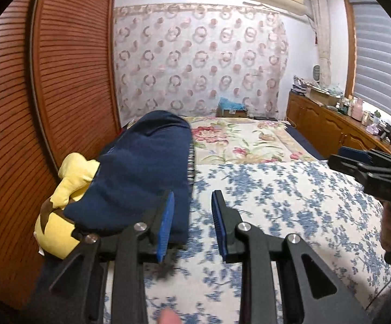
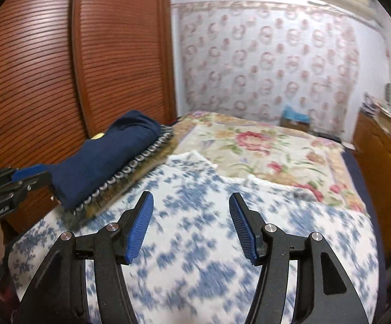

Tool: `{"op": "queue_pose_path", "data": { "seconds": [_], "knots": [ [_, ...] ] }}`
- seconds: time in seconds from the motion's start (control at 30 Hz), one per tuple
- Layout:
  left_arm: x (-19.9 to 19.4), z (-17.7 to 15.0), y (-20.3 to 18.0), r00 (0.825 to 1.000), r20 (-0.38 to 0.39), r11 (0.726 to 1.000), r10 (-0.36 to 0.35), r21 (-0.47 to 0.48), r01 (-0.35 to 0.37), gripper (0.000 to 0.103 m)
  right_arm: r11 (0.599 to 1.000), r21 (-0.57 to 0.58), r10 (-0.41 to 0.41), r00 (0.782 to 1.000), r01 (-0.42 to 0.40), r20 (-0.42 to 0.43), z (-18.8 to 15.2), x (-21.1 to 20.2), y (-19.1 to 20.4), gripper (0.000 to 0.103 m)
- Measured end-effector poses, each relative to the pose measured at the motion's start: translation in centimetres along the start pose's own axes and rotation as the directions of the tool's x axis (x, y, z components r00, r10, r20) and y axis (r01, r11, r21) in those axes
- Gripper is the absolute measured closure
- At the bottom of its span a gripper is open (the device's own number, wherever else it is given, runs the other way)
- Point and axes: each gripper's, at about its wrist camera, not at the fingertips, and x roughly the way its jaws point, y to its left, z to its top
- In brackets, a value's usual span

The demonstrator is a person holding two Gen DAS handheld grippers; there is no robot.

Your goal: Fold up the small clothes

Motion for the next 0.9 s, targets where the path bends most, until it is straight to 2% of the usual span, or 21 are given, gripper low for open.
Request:
{"op": "queue_pose_path", "data": {
  "seconds": [0.23,0.47,0.9],
  "knots": [
    [-1.4,0.3,-3.5,0.999,0.012,0.999,-0.032,0.037,0.031,0.077,0.993,0.065,-0.099,0.993,0.094,0.065,-1.9,-6.3,-1.8,0.043],
    [-3.5,1.2,-5.8,0.996,0.048,0.995,-0.078,0.06,0.075,0.076,0.981,0.119,-0.167,0.98,0.154,0.108,-2.8,-10.4,-3.2,0.043],
    [-5.1,1.7,-7.3,0.994,0.082,0.995,-0.076,0.071,0.07,0.076,0.972,0.152,-0.198,0.973,0.178,0.123,-3.6,-12.0,-4.0,0.043]
  ]
}}
